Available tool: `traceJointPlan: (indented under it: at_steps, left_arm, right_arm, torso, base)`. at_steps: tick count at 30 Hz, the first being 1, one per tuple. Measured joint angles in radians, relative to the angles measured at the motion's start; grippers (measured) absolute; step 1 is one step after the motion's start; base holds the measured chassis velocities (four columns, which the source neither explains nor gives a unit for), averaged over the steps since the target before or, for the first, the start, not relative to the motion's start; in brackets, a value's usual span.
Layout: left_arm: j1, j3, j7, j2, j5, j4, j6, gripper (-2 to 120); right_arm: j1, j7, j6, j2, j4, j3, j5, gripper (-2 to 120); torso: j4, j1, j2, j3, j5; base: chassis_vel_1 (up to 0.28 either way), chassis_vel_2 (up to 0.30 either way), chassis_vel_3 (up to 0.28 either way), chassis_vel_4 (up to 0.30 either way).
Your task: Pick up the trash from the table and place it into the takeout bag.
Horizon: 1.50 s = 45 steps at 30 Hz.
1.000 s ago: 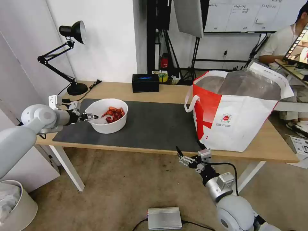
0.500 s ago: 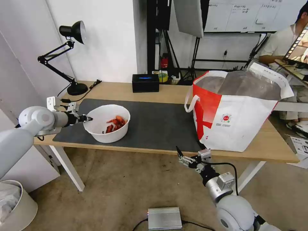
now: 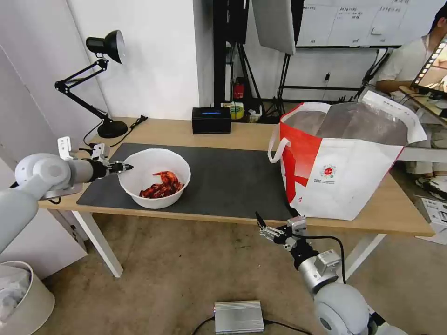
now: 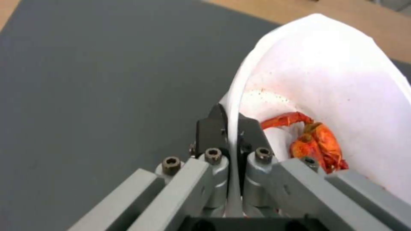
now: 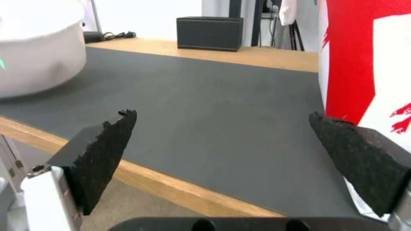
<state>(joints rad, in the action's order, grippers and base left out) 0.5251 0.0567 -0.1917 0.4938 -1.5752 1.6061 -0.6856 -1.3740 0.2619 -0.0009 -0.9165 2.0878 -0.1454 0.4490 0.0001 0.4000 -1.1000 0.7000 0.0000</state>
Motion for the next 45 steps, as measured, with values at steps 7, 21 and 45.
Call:
traceJointPlan:
  at_steps: [7,21,45]
  left_arm:
    - [0.009,0.021,-0.001,-0.009,-0.028,0.052,0.025,0]
    - [-0.03,0.016,-0.057,0.008,-0.1,0.176,0.055,0]
    - [-0.313,-0.191,-0.133,0.146,-0.193,0.181,0.065,0]
  right_arm:
    - [0.0,0.0,0.0,0.0,0.0,0.0,0.0,100]
    - [0.0,0.0,0.0,0.0,0.0,0.0,0.0,100]
    - [0.0,0.0,0.0,0.0,0.0,0.0,0.0,100]
  torso:
    - [-0.0001,0.0,0.0,0.0,0.0]
    - [-0.0001,0.0,0.0,0.0,0.0]
    - [-0.0001,0.0,0.0,0.0,0.0001]
  base:
    - [0.0,0.0,0.0,0.0]
    - [0.0,0.0,0.0,0.0]
    - [0.0,0.0,0.0,0.0]
